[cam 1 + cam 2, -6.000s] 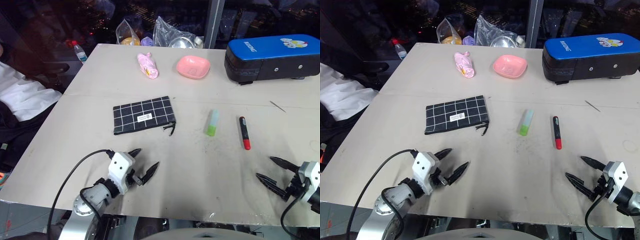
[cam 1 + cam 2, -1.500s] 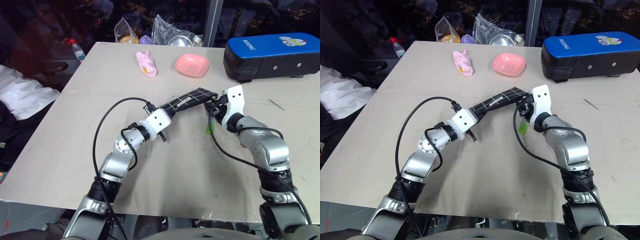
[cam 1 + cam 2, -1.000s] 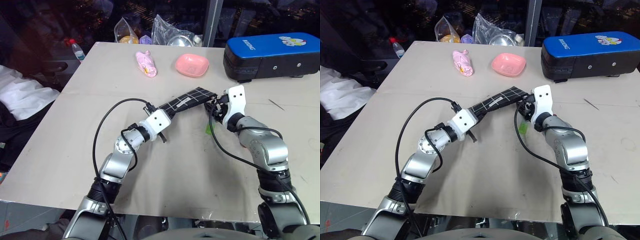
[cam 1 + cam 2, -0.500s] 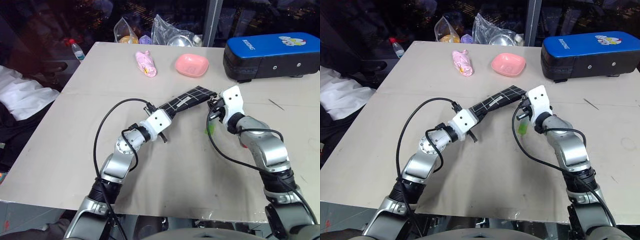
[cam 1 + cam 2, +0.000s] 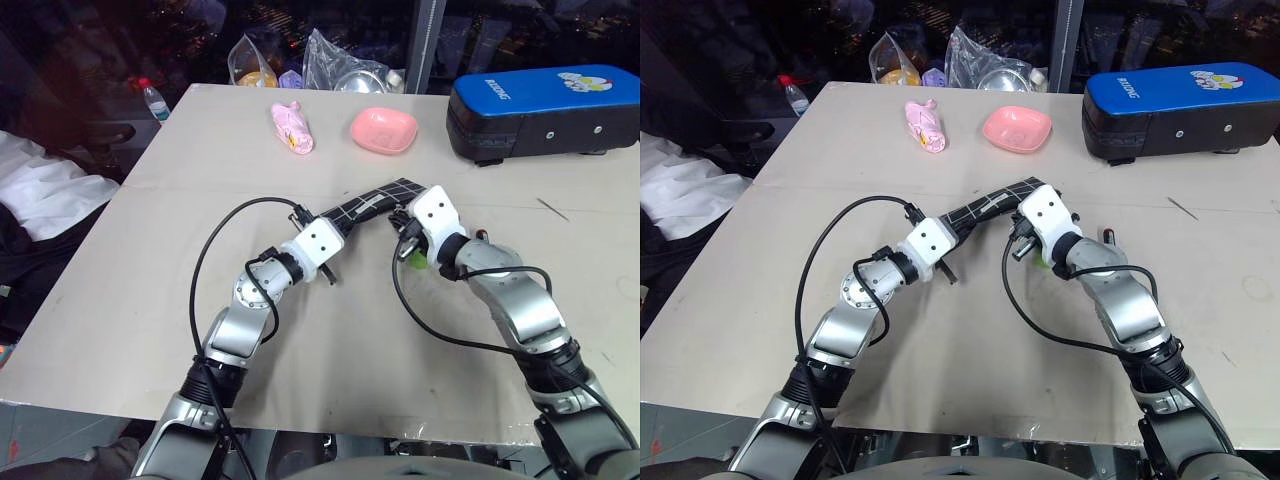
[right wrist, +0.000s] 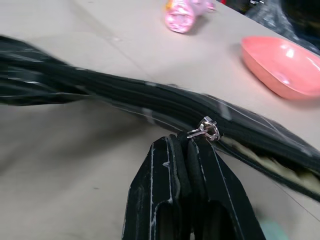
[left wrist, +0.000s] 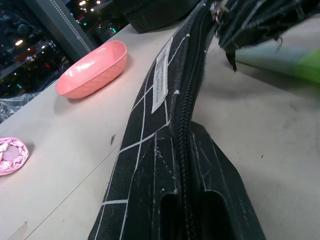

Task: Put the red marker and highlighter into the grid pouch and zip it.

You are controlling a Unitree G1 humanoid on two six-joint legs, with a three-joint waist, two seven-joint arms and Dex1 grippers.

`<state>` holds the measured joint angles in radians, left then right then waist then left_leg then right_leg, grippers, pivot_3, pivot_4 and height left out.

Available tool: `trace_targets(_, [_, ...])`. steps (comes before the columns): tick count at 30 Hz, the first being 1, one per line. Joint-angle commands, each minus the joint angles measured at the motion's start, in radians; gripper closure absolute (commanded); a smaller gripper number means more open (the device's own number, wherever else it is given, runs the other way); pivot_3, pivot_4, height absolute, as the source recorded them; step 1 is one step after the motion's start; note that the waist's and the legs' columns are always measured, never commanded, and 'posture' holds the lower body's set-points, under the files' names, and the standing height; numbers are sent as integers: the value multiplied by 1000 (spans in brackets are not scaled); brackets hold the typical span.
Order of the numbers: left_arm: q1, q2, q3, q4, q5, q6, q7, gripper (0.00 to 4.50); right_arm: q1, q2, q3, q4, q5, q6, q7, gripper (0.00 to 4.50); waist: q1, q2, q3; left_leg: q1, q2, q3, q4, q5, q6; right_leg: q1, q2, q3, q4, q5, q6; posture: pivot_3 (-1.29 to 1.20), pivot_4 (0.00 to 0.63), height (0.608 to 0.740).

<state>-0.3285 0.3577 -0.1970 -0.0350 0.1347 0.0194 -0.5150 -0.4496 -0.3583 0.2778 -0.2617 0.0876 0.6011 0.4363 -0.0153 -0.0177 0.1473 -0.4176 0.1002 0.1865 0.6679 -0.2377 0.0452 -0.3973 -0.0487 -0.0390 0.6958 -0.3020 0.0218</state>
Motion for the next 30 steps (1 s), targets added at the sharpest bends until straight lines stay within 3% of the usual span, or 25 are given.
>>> trace_targets(1, [-2,-4,-8,-26,2,-12,2,4500,-27,-11,31,-49,-17,-58,52,4486,0,0,0,0,0,0,0,0,0,0,0,0,0,0,0,0,150,725])
trace_targets(8, [-2,-1,-20,-18,7,-18,-6,4500,-43,-37,107,-53,-42,-125,165,4486,0,0,0,0,0,0,0,0,0,0,0,0,0,0,0,0,150,725])
trace_targets(17, [-7,-8,-25,-10,4,-14,-4,4500,-74,-3,162,-26,-93,-135,204,4486,1,0,0,0,0,0,0,0,0,0,0,0,0,0,0,0,150,725])
trace_targets(20, [-4,-12,-13,-13,-5,-3,3,4500,-59,-7,118,-55,-56,-102,226,3681,1,0,0,0,0,0,0,0,0,0,0,0,0,0,0,0,150,725])
trace_targets(25, [1,-27,22,-26,-40,22,10,4500,4,-72,11,-170,53,-23,288,1137,5,0,0,-1,0,-1,0,0,0,0,0,-1,-1,0,0,0,150,725])
trace_targets(27, [2,-30,33,-35,-58,33,7,4500,19,-72,-37,-217,118,40,288,324,3,-1,0,-1,0,-1,0,0,0,0,-2,-1,-1,0,0,0,150,725])
trace_targets(30, [1,-36,53,-49,-91,57,3,4500,19,-24,-130,-247,197,126,229,520,-3,-1,1,-1,0,-1,0,0,0,0,-1,-1,0,0,0,0,150,725])
